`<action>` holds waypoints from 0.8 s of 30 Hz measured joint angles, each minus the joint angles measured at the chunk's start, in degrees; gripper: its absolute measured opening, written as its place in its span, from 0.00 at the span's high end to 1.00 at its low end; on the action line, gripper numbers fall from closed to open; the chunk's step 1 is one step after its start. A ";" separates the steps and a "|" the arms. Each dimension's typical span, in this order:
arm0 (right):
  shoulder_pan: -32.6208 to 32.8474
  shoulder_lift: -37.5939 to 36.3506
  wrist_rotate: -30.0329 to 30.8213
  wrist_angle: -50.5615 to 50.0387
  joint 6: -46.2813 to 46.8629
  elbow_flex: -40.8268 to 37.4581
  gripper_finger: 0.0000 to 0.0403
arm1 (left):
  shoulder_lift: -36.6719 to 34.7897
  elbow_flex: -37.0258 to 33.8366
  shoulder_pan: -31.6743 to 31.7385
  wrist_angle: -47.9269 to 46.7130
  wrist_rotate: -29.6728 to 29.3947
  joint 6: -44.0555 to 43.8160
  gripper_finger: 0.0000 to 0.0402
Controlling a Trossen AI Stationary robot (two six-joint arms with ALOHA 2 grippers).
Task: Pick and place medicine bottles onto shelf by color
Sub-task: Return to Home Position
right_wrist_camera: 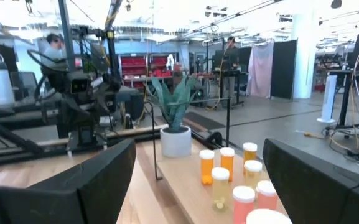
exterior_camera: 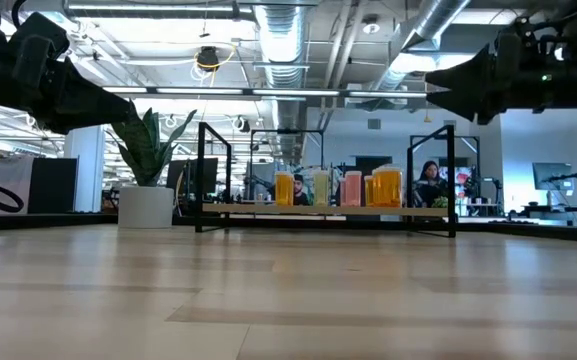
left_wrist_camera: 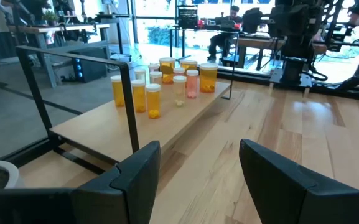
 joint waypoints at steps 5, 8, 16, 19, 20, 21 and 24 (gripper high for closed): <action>-0.03 1.29 0.03 -0.55 -0.91 -0.02 0.07 | 0.00 -0.01 0.00 0.01 0.00 0.01 0.48; 0.02 1.18 0.00 -0.45 -0.92 -0.02 0.07 | -0.02 0.00 0.00 0.00 0.00 0.02 0.48; 0.47 1.16 0.13 -1.62 -0.01 -0.04 0.07 | 0.00 0.00 0.00 0.02 0.00 0.00 0.48; 1.38 -1.06 1.30 -4.56 -0.02 -0.07 0.07 | -0.01 -0.01 0.00 0.02 0.00 0.02 0.48; 1.54 -2.39 1.63 -5.77 -0.02 -0.07 0.07 | 0.00 0.00 0.00 0.02 0.00 0.02 0.48; 1.70 -4.06 2.13 -7.38 -0.04 -0.07 0.07 | -0.02 0.00 0.00 0.02 0.02 0.01 0.48; 2.03 -9.92 2.94 -12.83 -0.02 -0.07 0.07 | -0.01 -0.01 0.00 0.01 0.01 0.02 0.48</action>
